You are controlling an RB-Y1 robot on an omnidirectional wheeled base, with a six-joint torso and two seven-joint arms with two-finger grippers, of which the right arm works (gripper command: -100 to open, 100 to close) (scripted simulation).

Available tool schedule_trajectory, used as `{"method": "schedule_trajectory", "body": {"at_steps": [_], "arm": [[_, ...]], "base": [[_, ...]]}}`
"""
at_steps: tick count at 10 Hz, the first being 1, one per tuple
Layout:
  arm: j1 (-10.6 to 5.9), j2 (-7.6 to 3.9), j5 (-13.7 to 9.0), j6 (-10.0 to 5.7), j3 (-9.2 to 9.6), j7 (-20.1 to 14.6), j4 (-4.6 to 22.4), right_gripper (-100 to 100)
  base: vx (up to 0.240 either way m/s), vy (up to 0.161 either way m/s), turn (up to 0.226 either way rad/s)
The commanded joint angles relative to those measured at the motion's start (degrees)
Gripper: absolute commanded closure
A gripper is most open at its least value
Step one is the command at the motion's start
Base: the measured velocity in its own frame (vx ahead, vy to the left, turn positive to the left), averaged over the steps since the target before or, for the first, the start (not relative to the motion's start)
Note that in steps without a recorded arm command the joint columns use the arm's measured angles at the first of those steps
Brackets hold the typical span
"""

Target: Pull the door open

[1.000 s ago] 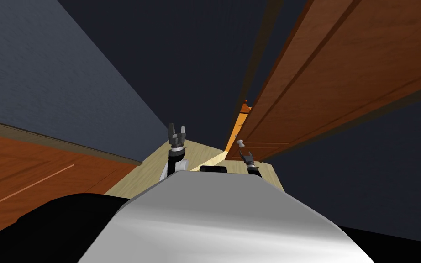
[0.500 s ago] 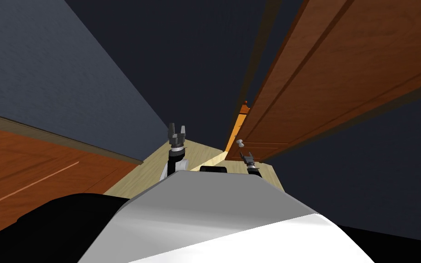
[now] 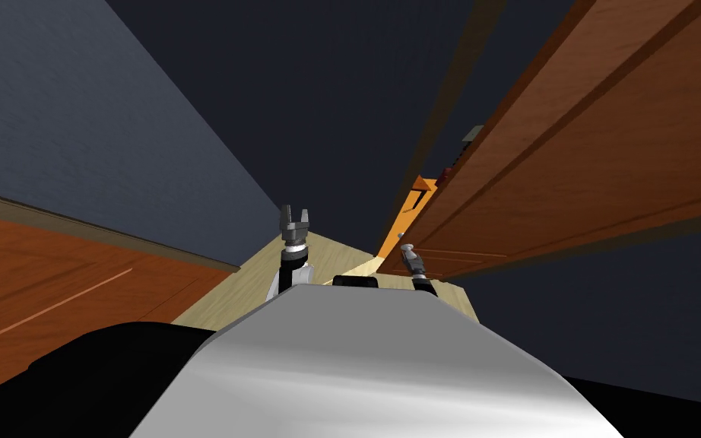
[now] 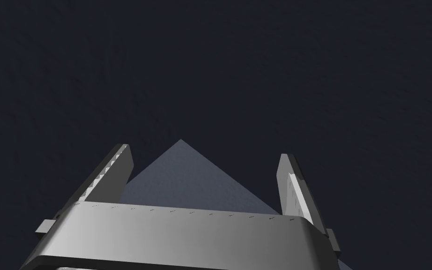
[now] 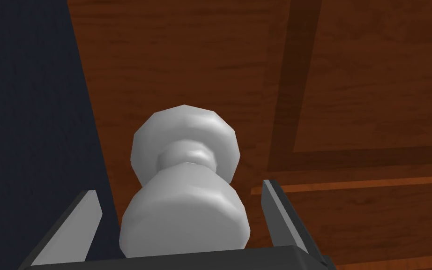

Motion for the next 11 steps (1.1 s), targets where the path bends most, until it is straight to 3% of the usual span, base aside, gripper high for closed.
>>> {"method": "schedule_trajectory", "body": {"at_steps": [1,6,11], "arm": [[0.05,-0.01,0.02,-0.04,0.05,-0.03,0.00,100],[0.05,-0.01,0.02,-0.04,0.05,-0.03,0.00,100],[1.92,-3.38,1.05,-5.53,3.81,-5.13,2.20,100]], "base": [[-0.009,0.000,-0.019],[-0.018,0.000,0.000],[-0.205,-0.074,0.190]]}}
